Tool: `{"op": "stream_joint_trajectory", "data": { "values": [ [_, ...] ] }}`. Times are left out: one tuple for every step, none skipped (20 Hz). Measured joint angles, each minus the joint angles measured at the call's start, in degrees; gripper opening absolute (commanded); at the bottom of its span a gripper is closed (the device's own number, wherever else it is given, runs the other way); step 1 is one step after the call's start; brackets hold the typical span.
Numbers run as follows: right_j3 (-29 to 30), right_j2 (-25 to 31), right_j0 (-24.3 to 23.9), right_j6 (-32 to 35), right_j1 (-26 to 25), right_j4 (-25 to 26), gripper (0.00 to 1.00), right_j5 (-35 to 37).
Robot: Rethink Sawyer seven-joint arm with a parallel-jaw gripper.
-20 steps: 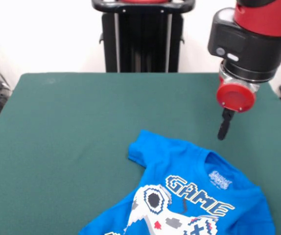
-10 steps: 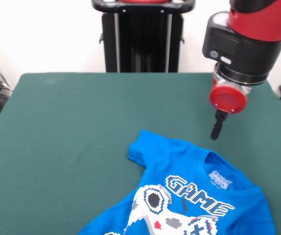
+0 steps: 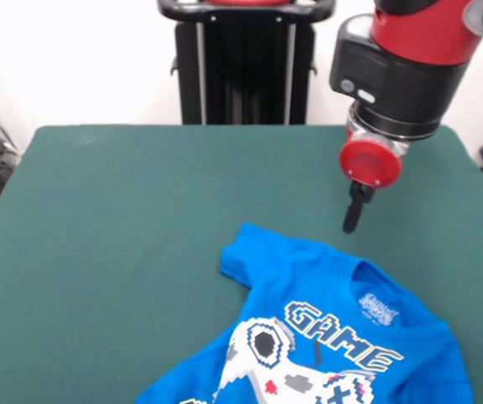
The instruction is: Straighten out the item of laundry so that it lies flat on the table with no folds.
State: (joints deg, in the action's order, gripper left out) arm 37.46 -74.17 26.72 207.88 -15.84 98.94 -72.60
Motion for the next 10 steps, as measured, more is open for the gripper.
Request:
{"op": "stream_joint_trajectory", "data": {
  "values": [
    [0.51, 0.0, 0.12, 0.0, 0.01, -0.06, 1.0, 0.36],
    [1.81, 0.01, 0.54, 0.0, 0.04, -0.18, 1.0, 1.3],
    [2.59, 0.02, 0.87, 0.0, 0.06, -0.22, 1.0, 1.93],
    [3.53, 0.03, 1.29, 0.0, 0.09, -0.36, 1.0, 2.66],
    [4.46, 0.04, 1.72, 0.0, 0.12, -0.49, 1.0, 3.38],
    [5.27, 0.04, 2.13, 0.0, 0.15, -0.67, 1.0, 3.96],
    [6.54, 0.05, 2.8, 0.0, 0.19, -0.99, 1.0, 4.92],
    [7.16, 0.05, 3.15, 0.0, 0.22, -1.13, 1.0, 5.4],
    [7.98, 0.04, 3.62, 0.0, 0.24, -1.32, 1.0, 5.99],
    [8.76, 0.06, 4.07, 0.0, 0.27, -1.49, 1.0, 6.58]
  ]
}}
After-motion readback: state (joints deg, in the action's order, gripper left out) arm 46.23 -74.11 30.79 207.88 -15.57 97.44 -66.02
